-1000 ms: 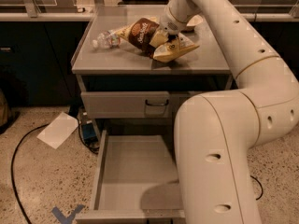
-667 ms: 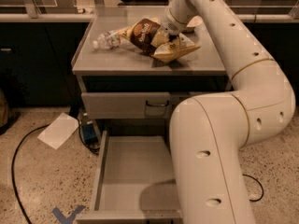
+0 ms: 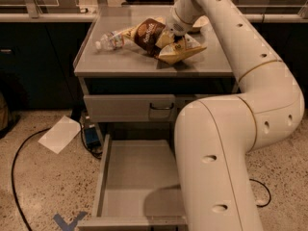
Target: Pick brown chip bag from middle drawer and place on counter
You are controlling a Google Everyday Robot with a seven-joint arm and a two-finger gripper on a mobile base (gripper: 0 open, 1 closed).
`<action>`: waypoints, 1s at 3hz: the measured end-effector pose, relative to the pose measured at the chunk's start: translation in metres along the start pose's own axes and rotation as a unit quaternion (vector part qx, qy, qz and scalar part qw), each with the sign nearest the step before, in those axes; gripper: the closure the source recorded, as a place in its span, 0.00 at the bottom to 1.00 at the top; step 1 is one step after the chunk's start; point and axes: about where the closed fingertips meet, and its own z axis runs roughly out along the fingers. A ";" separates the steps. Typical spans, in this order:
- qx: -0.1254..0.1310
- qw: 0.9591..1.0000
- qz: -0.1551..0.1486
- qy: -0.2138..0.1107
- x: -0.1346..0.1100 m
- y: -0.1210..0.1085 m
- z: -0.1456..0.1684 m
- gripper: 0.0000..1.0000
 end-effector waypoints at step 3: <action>0.000 1.000 0.000 0.000 0.000 0.000 0.000 0.00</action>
Offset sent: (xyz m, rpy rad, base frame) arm 0.0000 0.0000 0.0000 0.0000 0.0000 0.0000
